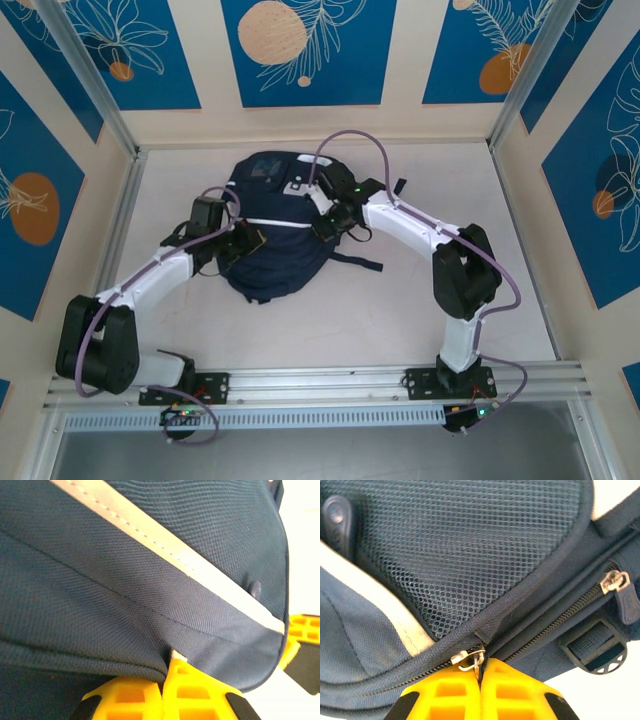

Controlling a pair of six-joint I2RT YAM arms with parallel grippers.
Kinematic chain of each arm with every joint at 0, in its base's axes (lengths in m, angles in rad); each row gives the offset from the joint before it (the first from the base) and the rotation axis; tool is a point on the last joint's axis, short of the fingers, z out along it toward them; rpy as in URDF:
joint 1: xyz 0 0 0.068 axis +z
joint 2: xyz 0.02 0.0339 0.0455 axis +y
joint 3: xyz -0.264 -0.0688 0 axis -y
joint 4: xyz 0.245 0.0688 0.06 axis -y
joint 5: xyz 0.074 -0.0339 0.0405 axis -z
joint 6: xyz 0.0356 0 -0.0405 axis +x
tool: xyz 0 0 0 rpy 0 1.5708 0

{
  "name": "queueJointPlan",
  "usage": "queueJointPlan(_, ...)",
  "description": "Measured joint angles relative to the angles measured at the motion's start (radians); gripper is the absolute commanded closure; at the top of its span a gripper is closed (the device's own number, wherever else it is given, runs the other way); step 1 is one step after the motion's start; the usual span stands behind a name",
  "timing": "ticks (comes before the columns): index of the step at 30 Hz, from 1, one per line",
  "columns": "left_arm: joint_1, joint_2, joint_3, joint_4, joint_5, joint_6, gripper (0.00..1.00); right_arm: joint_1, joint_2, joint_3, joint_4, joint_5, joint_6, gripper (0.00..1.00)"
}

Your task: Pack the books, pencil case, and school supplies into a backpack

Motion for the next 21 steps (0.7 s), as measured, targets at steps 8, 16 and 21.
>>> queueJointPlan(8, -0.004, -0.002, 0.105, -0.153, -0.061, 0.122, 0.19, -0.149, -0.155, -0.086, 0.029, -0.021, 0.079, 0.31)
queueJointPlan(16, 0.085, -0.17, 0.138, -0.306, -0.436, 0.197, 0.0, -0.302, -0.571, -0.33, 0.19, 0.072, 0.128, 0.01)
queueJointPlan(21, 0.14, -0.274, -0.016, -0.253, -0.735, 0.245, 0.0, -0.404, -0.668, -0.5, 0.299, 0.201, 0.136, 0.01)
